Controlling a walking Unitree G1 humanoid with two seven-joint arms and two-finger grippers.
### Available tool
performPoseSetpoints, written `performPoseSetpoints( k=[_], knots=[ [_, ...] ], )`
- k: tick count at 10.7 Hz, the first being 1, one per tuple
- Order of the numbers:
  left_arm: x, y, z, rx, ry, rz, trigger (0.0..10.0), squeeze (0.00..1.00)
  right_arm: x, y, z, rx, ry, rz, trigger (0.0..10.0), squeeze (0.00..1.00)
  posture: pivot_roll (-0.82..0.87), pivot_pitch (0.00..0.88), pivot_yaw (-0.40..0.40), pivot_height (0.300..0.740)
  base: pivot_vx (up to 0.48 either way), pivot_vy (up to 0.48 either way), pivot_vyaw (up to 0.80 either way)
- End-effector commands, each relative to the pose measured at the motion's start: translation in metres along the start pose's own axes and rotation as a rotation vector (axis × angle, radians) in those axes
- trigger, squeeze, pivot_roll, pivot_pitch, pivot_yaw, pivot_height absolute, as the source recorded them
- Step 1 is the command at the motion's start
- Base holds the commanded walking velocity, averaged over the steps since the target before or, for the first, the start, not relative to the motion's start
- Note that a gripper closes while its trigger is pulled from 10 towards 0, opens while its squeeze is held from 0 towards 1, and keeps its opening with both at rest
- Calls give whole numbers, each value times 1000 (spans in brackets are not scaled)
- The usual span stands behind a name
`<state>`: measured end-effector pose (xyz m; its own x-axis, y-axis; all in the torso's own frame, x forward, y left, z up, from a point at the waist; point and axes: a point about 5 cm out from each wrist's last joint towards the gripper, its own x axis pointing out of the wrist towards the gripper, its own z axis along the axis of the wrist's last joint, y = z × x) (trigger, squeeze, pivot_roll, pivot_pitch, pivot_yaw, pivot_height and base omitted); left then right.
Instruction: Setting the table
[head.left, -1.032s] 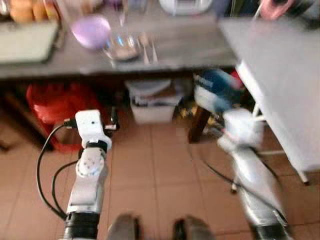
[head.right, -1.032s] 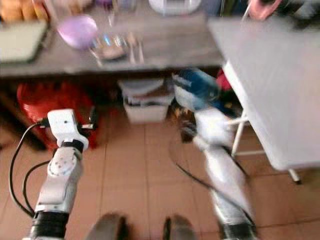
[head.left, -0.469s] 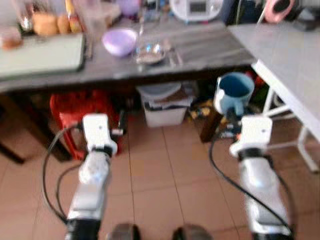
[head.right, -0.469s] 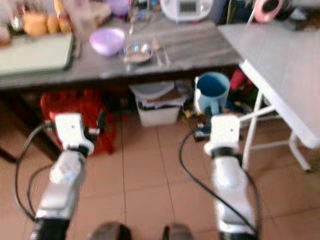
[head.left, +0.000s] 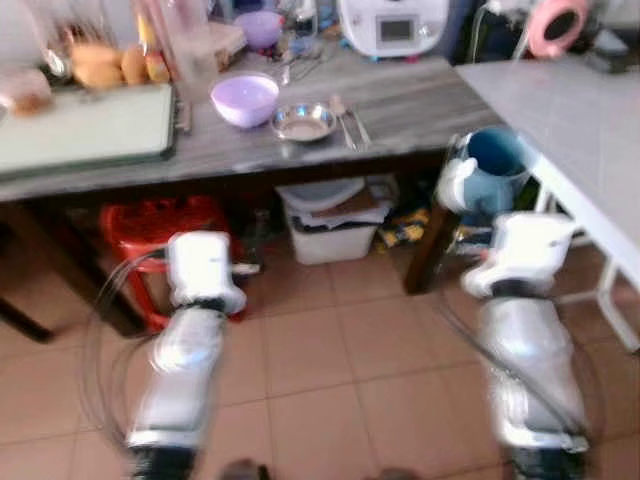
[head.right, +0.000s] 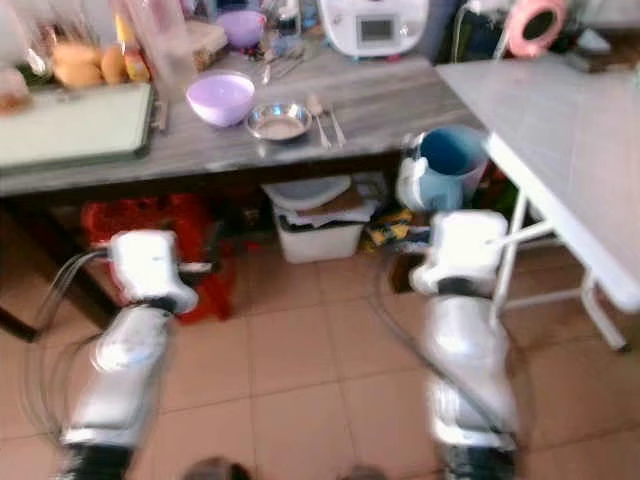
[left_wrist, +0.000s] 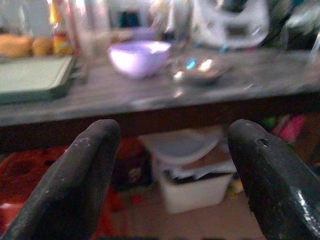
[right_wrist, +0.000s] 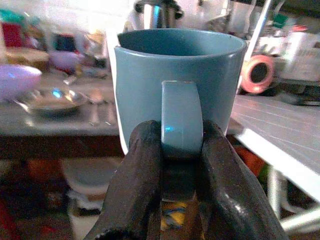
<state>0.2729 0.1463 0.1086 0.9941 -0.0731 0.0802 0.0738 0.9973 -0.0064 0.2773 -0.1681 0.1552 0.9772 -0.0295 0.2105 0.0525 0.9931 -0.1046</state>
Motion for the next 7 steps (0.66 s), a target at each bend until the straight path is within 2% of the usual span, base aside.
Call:
performPoseSetpoints(
  k=[1,5,7],
  knots=[
    [3,-11,7,-20,-29,-45,10000,0,1,-11,2,-12,-4,-44,10000,0,-78,59,15,740,461,0,0],
    [2,-12,12,-25,-57,-64,10000,0,4,-5,6,-33,-29,-6,10000,0,-69,70,15,740,468,0,0],
    [2,-11,14,-17,-64,-68,10000,0,7,-5,8,-30,-39,-5,10000,0,-68,84,16,740,463,0,531]
  ],
)
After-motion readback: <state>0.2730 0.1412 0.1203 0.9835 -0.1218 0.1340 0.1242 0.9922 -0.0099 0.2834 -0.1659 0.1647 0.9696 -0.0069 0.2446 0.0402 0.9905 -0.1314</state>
